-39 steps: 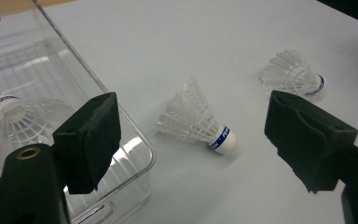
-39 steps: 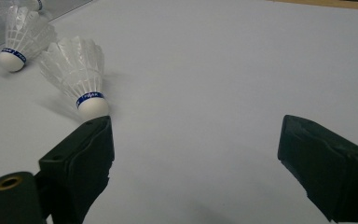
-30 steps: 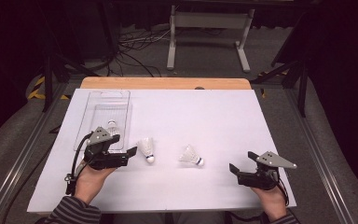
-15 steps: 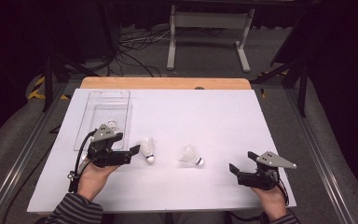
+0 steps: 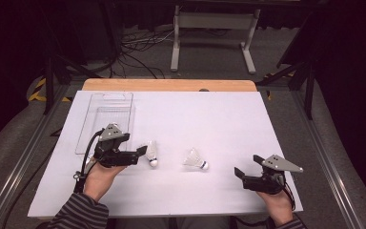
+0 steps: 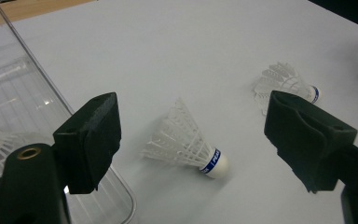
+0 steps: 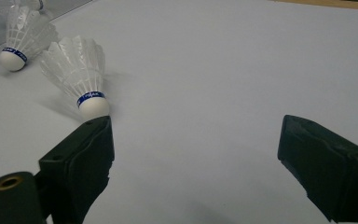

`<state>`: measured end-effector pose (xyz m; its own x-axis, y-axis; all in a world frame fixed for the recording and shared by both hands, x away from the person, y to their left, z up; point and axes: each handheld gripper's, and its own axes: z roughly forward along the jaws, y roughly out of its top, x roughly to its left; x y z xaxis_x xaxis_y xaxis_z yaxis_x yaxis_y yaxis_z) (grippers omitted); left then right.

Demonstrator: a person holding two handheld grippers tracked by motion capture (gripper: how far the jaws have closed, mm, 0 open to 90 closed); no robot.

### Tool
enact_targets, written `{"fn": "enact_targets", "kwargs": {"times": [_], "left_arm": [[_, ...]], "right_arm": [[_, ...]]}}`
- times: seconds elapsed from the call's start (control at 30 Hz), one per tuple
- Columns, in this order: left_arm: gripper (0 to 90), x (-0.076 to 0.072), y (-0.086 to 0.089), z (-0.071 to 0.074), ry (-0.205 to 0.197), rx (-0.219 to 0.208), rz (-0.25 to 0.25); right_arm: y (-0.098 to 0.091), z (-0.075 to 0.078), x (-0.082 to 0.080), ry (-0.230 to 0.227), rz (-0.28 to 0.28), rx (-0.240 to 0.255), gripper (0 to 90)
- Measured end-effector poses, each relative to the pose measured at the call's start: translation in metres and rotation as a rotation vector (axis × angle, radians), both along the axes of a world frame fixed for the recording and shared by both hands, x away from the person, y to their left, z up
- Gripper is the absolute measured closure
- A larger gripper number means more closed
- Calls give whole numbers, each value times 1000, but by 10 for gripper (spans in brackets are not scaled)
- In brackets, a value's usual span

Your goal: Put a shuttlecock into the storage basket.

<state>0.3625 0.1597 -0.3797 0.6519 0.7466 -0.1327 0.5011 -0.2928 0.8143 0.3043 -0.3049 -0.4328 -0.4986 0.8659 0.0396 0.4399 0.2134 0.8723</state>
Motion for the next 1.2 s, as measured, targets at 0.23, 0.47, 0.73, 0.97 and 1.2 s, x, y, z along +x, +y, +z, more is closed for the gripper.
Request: {"fn": "enact_targets", "kwargs": {"times": [0.23, 0.47, 0.73, 0.97, 1.2], "left_arm": [[205, 6, -5, 2, 11, 14, -2], [216, 12, -11, 5, 27, 38, -5], [216, 20, -17, 8, 60, 70, -2], [234, 28, -22, 11, 105, 118, -13], [234, 35, -28, 12, 140, 159, -12]], "right_arm": [[0, 0, 0, 0, 0, 0, 111], [0, 0, 0, 0, 1, 0, 111], [0, 0, 0, 2, 4, 0, 111], [0, 0, 0, 2, 5, 0, 111], [0, 0, 0, 2, 5, 0, 111]]}}
